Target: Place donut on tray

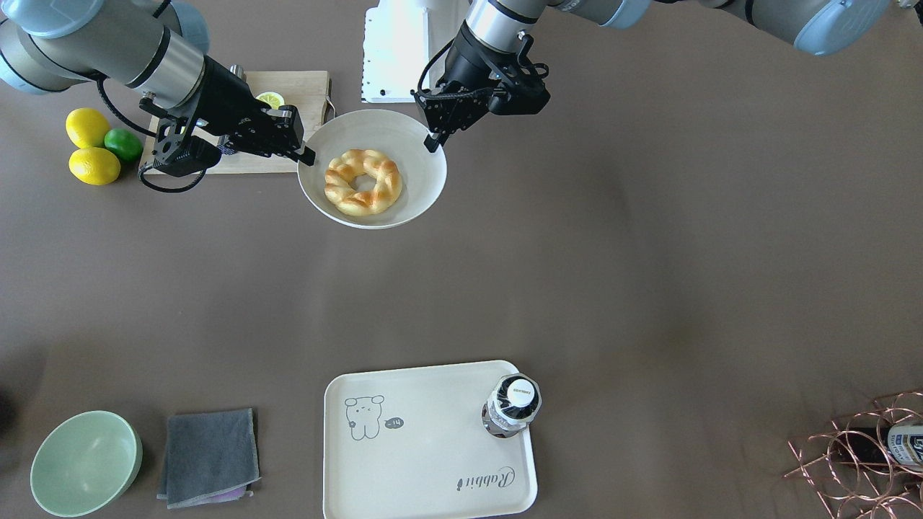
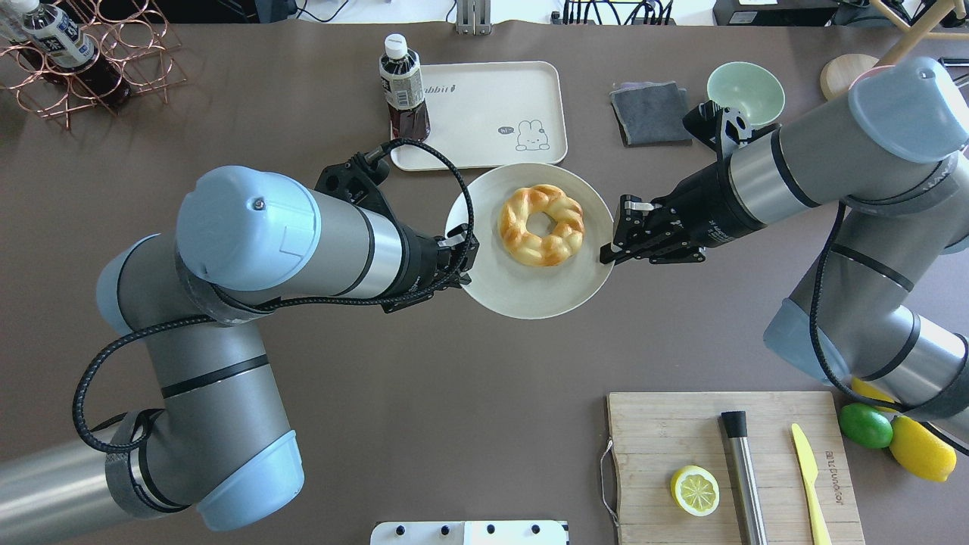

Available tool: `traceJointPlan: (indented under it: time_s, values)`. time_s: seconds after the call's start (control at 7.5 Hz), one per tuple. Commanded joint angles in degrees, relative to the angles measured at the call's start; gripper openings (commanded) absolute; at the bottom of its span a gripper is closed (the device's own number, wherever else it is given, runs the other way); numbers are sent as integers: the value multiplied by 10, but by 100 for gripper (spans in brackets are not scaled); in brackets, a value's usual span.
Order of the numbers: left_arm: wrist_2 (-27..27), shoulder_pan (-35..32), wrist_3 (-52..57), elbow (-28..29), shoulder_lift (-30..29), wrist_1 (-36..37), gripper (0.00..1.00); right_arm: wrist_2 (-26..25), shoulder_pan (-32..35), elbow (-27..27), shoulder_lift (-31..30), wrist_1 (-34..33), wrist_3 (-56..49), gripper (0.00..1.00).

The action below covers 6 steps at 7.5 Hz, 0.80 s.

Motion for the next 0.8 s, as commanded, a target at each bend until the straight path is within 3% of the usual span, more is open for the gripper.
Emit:
traceJointPlan:
  time_s: [0.0,0.13,0.4,0.67]
  values:
    - [-1,0,3,2,0,0,87,1,-1,-5,0,2,28,0]
    - [-1,-2,4,1,6,3,97,0,-1,-5,-1,2,28,0]
    - [-4,-14,9,-23,9,35,97,-3,-1,-7,-1,2,28,0]
    - [-108,-80,9,-30,27,34,97,-6,-1,-34,6,1,28,0]
